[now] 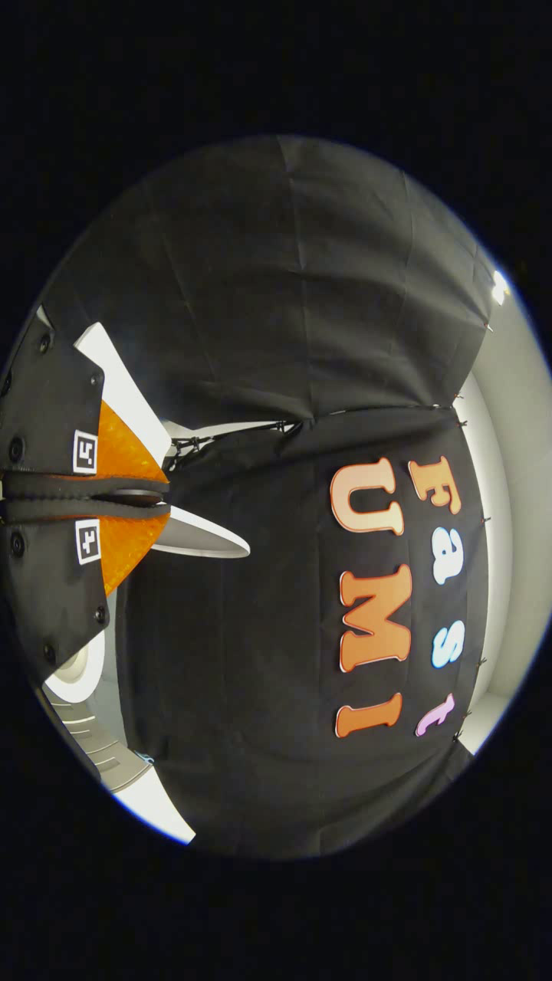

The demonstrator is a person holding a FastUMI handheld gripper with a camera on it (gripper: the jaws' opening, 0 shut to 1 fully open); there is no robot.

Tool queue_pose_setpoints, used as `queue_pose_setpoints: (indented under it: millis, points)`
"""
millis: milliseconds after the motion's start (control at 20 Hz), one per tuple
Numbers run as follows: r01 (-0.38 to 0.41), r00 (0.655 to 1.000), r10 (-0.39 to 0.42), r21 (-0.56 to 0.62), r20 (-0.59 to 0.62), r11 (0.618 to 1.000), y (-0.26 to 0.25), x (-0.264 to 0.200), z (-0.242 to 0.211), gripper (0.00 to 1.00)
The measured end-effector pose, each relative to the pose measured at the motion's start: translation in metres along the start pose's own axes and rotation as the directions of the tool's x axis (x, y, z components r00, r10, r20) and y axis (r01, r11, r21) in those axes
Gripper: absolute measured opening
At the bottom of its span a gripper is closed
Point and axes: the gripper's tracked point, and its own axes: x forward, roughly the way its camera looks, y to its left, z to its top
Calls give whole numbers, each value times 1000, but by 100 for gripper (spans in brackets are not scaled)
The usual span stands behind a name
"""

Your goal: Open the toilet lid.

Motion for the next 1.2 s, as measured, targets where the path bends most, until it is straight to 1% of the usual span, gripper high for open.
queue_pose_setpoints:
  millis: [150,350,700,1100,1200]
  points:
    - [-24,1000,24,-14,-3,1000,23,8,-3,8]
    - [-45,999,45,7,-6,999,45,16,-6,8]
    - [-88,996,87,-33,-22,996,88,32,-11,8]
    - [-126,991,123,-76,-43,989,120,43,-20,8]
    - [-121,992,118,-87,-48,989,121,44,-20,9]
